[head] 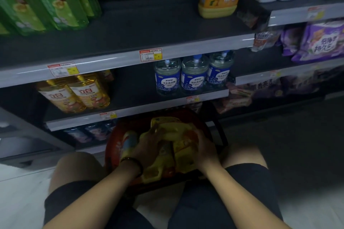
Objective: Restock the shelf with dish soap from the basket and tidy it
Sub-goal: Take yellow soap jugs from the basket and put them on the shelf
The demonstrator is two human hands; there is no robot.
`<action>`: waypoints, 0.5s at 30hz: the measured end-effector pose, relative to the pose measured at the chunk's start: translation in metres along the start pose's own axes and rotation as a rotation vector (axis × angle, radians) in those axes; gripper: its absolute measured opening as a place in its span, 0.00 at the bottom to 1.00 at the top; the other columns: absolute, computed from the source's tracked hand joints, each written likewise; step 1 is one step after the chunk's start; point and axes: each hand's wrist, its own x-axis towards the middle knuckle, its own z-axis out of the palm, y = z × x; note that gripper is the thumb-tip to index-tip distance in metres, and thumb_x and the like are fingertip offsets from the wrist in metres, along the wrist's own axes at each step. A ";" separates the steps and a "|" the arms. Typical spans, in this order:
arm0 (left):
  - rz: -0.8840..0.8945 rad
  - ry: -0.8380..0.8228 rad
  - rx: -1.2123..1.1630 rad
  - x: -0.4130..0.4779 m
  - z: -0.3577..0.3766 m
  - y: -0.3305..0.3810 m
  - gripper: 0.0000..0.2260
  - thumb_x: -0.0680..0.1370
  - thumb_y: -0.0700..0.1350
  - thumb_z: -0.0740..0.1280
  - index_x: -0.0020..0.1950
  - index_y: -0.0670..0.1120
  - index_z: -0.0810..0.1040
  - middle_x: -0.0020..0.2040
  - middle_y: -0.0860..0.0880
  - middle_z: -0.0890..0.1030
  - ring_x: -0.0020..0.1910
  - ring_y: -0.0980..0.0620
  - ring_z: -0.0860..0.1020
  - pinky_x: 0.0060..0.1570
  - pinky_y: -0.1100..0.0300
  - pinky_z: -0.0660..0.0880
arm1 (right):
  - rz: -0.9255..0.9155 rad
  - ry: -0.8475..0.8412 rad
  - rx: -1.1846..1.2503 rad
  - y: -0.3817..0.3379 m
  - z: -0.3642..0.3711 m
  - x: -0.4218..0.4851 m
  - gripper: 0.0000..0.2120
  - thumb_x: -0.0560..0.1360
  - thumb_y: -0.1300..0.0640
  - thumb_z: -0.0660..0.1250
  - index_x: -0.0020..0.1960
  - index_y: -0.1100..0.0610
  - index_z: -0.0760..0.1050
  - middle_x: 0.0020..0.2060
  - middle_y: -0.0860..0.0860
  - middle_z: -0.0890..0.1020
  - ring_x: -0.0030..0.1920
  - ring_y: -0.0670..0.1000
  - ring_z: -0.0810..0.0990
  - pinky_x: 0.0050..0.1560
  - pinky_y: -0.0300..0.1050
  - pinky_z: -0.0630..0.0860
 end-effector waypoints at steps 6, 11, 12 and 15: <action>0.000 0.198 0.012 -0.026 -0.043 0.018 0.17 0.86 0.48 0.61 0.76 0.51 0.71 0.69 0.48 0.79 0.66 0.48 0.79 0.68 0.52 0.75 | -0.097 0.060 0.109 -0.022 -0.005 0.002 0.26 0.85 0.47 0.66 0.81 0.44 0.64 0.76 0.46 0.74 0.74 0.50 0.75 0.75 0.55 0.73; -0.028 0.232 -0.112 -0.044 -0.081 0.025 0.10 0.82 0.61 0.59 0.63 0.64 0.71 0.53 0.62 0.81 0.52 0.64 0.81 0.52 0.61 0.78 | -0.142 -0.032 0.151 -0.054 -0.018 0.000 0.35 0.78 0.40 0.74 0.81 0.41 0.65 0.74 0.42 0.74 0.73 0.48 0.74 0.74 0.53 0.74; -0.014 0.254 -0.126 -0.049 -0.089 0.028 0.13 0.81 0.63 0.59 0.64 0.63 0.71 0.54 0.61 0.81 0.52 0.63 0.81 0.53 0.61 0.77 | -0.149 -0.061 0.157 -0.064 -0.022 -0.001 0.37 0.75 0.36 0.75 0.80 0.38 0.65 0.73 0.41 0.75 0.72 0.47 0.75 0.73 0.53 0.75; 0.013 0.321 -0.170 -0.062 -0.116 0.038 0.12 0.84 0.61 0.59 0.63 0.60 0.74 0.52 0.60 0.81 0.51 0.62 0.80 0.48 0.64 0.73 | -0.195 -0.117 0.185 -0.092 -0.031 -0.004 0.31 0.73 0.39 0.79 0.73 0.33 0.71 0.68 0.38 0.79 0.68 0.43 0.77 0.66 0.38 0.77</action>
